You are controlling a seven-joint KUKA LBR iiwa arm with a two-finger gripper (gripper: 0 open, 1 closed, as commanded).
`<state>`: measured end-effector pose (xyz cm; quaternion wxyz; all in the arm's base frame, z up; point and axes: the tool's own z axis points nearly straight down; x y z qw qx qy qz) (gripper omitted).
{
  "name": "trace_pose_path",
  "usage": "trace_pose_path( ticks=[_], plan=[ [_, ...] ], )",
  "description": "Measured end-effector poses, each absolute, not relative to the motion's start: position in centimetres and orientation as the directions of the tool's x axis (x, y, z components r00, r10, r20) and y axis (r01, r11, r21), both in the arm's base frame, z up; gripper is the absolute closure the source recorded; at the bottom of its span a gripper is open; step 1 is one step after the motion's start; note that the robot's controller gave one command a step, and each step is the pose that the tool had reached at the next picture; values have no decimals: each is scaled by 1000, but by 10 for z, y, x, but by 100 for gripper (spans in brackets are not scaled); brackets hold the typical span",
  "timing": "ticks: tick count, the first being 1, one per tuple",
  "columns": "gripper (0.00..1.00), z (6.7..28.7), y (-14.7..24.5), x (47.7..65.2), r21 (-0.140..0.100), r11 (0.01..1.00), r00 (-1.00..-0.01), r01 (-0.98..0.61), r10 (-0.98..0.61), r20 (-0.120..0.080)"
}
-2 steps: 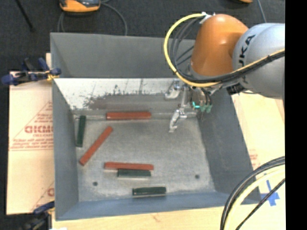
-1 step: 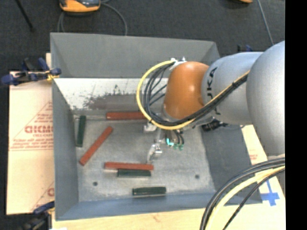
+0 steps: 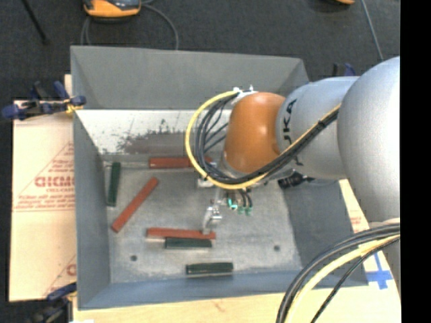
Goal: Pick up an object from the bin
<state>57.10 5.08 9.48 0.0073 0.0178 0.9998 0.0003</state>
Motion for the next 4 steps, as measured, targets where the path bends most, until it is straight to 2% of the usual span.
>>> trace_pose_path(
  ticks=[1, 2, 3, 4],
  plan=[
    [0, 100, 50, 547, -1, 998, -998, -65, -65, -17],
    [100, 79, 74, 495, -4, 969, -969, -245, -246, -9],
    [100, 79, 74, 495, -4, 969, -969, -245, -245, -9],
    [100, 195, 77, 511, -1, 953, -953, -302, -302, -3]
  ],
)
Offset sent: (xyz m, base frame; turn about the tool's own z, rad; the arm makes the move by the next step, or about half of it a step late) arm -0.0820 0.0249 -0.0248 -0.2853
